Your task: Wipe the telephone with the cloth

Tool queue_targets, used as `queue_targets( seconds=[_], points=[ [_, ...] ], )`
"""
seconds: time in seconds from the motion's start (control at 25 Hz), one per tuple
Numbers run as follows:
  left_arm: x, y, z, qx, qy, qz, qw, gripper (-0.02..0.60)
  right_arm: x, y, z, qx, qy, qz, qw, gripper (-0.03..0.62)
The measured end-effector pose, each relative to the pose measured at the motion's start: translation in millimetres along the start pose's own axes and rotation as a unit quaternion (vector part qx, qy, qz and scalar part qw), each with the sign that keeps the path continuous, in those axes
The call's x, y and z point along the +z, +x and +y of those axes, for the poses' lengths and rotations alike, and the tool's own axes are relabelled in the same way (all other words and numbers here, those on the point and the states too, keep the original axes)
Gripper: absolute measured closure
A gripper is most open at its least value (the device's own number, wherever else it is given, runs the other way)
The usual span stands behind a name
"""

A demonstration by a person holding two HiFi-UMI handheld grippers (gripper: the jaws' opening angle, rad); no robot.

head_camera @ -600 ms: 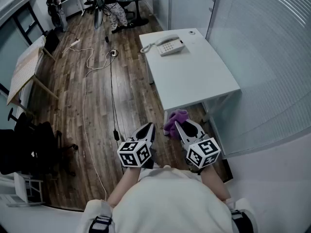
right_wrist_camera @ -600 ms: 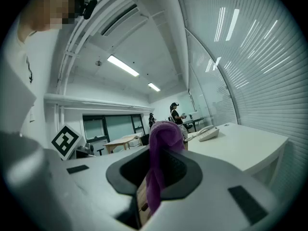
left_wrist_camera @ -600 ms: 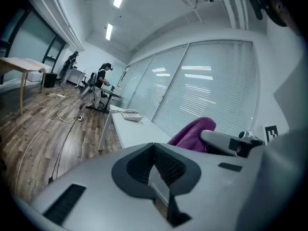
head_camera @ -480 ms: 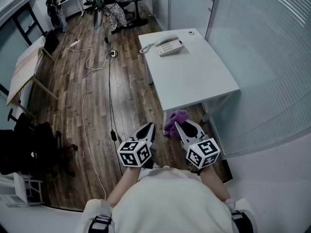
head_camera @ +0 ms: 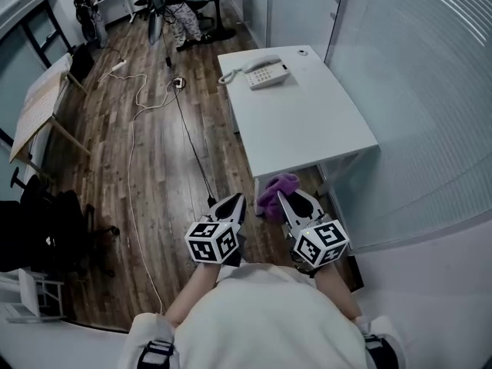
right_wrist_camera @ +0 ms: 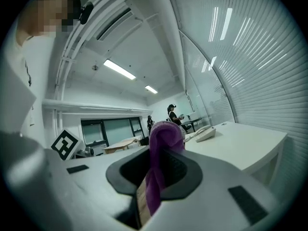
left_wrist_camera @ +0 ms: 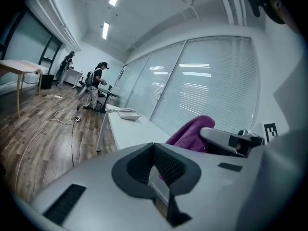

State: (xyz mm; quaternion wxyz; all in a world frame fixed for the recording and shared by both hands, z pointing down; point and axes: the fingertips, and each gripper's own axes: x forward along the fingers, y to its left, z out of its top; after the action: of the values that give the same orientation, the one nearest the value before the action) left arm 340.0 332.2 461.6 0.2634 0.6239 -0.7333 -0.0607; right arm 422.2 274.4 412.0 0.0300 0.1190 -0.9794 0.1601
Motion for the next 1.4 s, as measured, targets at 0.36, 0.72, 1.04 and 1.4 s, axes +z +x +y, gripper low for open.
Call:
queue_targets(
  seconds=[0.36,0.72,1.04,1.4],
  points=[
    [-3,11,-7,0.003,-0.004,0.008,1.0000,0.560,0,4,-8,0.013,0.004,0.009,1.000,0.526],
    [-9,22,9,0.011,-0.021,0.028,0.9993,0.560,-6,21,-15,0.016,0.012,0.027,0.999,0.526],
    [12,42,51,0.007,-0.021,0.031,0.9993,0.560,-7,75,-22,0.008,0.016,0.033,0.999,0.526],
    [65,71,120,0.003,-0.022,0.032,0.9992,0.560,12,165,-24,-0.001,0.010,0.033,0.999,0.528]
  ],
)
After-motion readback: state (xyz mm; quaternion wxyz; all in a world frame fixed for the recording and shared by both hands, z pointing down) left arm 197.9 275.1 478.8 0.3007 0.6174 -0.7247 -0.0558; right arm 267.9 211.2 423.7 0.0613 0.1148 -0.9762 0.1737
